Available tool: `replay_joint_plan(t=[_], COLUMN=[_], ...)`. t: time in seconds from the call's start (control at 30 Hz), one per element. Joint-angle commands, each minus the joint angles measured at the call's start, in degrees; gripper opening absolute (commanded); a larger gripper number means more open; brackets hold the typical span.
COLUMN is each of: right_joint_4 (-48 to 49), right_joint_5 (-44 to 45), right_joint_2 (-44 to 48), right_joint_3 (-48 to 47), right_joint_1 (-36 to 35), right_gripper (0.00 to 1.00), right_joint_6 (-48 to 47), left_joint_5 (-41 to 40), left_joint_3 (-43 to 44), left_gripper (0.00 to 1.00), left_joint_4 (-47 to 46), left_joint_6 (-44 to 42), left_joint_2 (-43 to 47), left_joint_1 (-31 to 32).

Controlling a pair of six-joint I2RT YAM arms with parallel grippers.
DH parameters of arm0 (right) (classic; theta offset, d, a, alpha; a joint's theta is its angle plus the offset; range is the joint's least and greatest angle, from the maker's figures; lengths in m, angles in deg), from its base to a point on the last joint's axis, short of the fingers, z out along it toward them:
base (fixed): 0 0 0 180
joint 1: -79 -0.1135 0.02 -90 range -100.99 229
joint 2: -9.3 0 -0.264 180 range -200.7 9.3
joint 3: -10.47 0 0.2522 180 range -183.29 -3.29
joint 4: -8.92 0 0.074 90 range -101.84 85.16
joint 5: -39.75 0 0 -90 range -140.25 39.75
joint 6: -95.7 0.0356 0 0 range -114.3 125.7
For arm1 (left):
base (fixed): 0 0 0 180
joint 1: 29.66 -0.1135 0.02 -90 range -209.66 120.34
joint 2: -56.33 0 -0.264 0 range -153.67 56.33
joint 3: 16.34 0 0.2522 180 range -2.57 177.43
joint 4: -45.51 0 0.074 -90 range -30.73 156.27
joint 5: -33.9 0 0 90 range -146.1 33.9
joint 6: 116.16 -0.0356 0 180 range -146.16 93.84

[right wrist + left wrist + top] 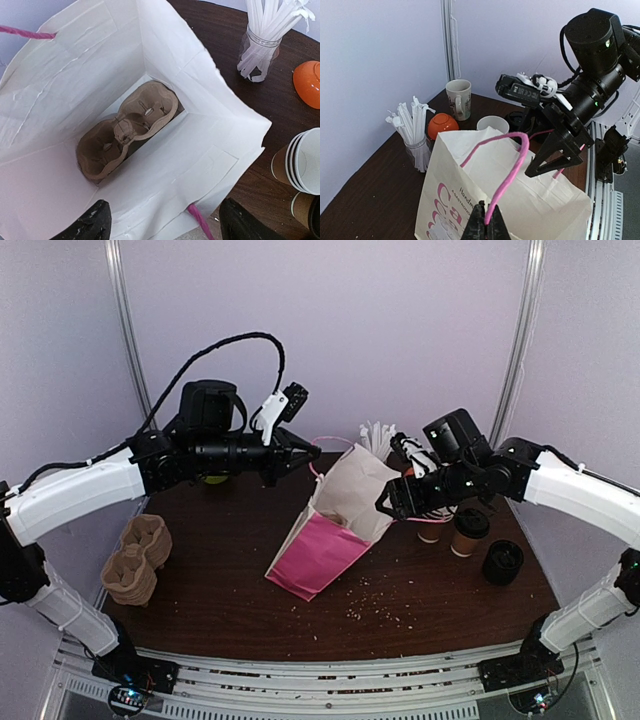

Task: Pack the takeout coffee

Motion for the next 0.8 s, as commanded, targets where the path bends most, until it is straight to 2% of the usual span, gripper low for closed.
replay_joint_plan(t=[0.0,0.13,0.23,0.33,0.5,0.77], right_joint_4=[6.0,6.5,6.0,3.3,-2.4,0.3], right_joint_5=[2.9,6.0,6.4,6.7,7.2,7.5], right_joint_2=[-0.2,-0.6,0.8,0.9,-2.4,-7.6], right_joint_3=[0.7,-1.4,-2.9,-5.1,-9.1,-11.1], right_joint_1=[0.1,0.1,0.1,0.1,0.1,0.2], right_gripper=[0.76,0.80,0.89,0.94,0.94,0.92], right_joint_6=[-0.2,-1.4,-3.4,-7.0,-12.0,-14.7], left_joint_5=[2.0,2.9,2.9,2.8,3.2,4.0], left_joint_3=[-2.1,-3.0,-3.1,-3.7,-3.5,-3.4], left_gripper=[0.00,0.00,0.00,0.00,0.00,0.00], left_joint_4=[-1.7,-0.6,1.1,1.5,1.6,1.7], left_joint_6=[0.5,-0.3,-1.2,-1.5,-1.5,-0.8], left_joint_2=[2.7,3.5,4.2,4.9,5.3,6.0], left_joint_1=[0.1,0.1,0.1,0.1,0.1,0.2])
